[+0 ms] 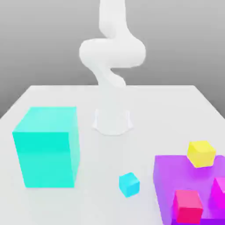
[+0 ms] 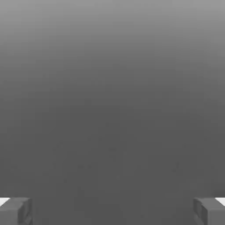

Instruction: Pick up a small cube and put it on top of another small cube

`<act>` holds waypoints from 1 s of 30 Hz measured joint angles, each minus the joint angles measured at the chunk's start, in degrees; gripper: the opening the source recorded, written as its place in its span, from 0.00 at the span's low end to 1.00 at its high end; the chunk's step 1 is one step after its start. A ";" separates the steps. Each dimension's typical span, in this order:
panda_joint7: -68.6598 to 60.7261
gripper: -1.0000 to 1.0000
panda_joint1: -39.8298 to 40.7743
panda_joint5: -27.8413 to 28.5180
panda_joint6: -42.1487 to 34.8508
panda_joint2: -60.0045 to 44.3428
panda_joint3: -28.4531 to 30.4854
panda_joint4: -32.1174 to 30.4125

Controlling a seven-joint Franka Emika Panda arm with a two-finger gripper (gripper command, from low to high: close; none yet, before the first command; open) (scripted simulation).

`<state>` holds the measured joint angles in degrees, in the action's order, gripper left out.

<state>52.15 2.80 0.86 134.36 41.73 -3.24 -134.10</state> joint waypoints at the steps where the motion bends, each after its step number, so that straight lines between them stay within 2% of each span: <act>1: 2.74 0.50 1.18 0.40 1.11 -1.77 -1.38 -1.00; 9: 23.46 0.50 9.24 3.83 9.35 -15.07 -10.87 -8.43; 16: 41.82 0.50 14.34 7.41 16.41 -26.75 -16.97 -14.84; 22: 56.81 0.50 15.88 9.43 22.54 -36.53 -19.35 -20.35; 28: 66.88 0.50 14.51 5.74 28.92 -44.99 -20.29 -25.53; 30: 69.00 0.50 13.95 7.07 30.70 -47.26 -19.43 -25.47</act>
<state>121.15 16.74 7.93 165.06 -5.53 -22.67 -159.57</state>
